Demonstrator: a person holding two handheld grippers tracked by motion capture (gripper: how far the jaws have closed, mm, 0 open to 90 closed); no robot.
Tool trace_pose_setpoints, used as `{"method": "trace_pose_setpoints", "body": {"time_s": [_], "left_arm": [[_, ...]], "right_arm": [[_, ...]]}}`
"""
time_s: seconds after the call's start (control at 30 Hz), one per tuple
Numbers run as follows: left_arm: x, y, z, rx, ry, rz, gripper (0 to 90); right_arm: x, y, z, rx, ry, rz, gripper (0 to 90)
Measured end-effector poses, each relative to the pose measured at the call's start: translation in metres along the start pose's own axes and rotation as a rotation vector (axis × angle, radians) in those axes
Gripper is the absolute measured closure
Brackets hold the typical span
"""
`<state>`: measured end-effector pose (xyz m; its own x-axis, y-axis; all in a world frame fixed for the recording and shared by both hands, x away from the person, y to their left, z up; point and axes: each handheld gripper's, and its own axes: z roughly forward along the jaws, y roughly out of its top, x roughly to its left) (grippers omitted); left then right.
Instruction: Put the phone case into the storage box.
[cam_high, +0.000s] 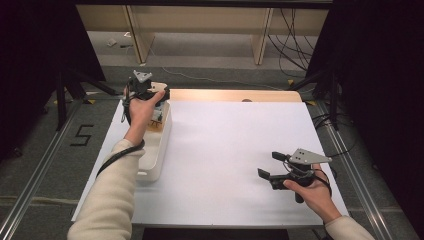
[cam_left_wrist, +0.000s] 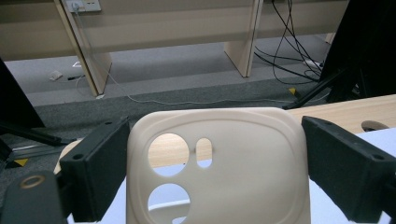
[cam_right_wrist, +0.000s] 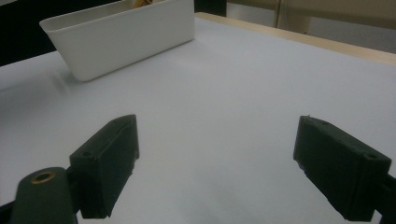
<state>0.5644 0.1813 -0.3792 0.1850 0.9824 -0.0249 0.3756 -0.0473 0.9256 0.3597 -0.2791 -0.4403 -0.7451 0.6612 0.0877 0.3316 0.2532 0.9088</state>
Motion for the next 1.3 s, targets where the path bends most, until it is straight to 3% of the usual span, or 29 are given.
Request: {"method": "trace_pose_setpoints", "body": {"time_s": [1.3], "left_arm": [[0.001, 0.004, 0.014, 0.013, 0.002, 0.007, 10.9]], "right_arm": [[0.000, 0.000, 0.000, 0.001, 0.002, 0.002, 15.2]]}}
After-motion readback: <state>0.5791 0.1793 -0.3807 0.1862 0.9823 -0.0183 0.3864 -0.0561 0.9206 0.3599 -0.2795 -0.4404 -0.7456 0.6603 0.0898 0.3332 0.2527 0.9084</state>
